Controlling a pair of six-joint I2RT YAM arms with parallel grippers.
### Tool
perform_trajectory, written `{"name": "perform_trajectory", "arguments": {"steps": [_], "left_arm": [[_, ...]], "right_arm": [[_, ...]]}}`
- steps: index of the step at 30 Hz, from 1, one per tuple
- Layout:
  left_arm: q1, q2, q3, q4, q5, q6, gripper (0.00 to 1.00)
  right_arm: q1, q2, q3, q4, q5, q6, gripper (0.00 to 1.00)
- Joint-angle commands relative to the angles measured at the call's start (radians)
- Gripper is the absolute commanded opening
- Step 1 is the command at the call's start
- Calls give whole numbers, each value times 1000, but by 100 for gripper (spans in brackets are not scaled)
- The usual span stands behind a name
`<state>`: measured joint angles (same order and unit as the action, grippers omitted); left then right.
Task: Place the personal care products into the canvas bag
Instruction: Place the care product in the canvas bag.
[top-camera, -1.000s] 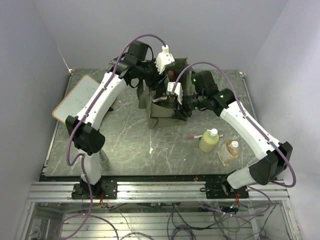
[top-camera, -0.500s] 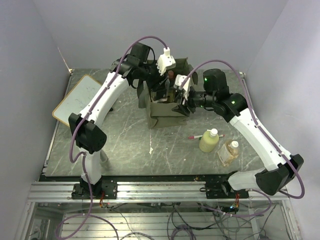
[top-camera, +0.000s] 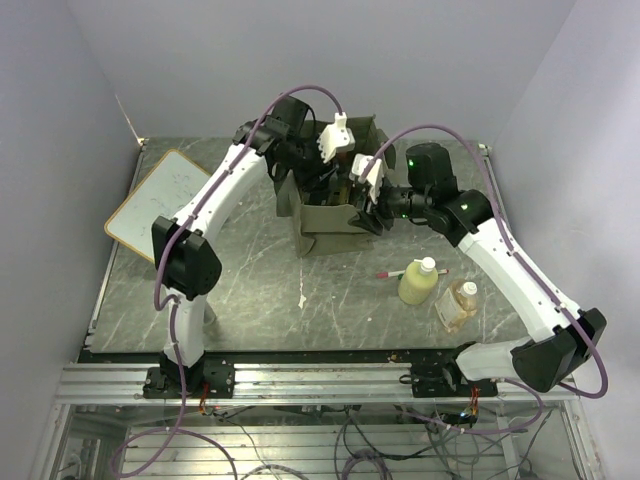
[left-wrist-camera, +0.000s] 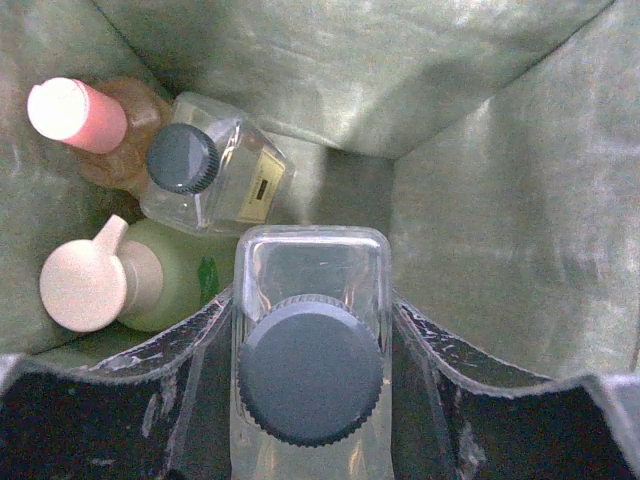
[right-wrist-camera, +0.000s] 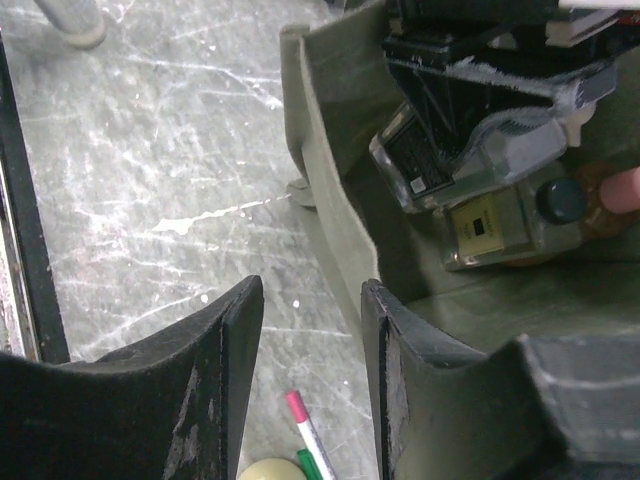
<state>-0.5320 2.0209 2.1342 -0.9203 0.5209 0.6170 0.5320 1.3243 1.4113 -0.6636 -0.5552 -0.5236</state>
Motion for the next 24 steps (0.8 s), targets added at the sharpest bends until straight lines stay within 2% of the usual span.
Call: {"name": "perform_trajectory", "arguments": {"steps": [1,10,24], "left_arm": [[-5,-40,9,39,7,70,7],[28,-67,-106,71,13,113,7],[58,-13,-62,147,107,83,7]], "right_arm": [[-7,-10,-41,-5,-23,-26,43],[-7,-16,-62,-20,-37,-43,37],[-15,-15,-32,-11,-14,-36,36]]}}
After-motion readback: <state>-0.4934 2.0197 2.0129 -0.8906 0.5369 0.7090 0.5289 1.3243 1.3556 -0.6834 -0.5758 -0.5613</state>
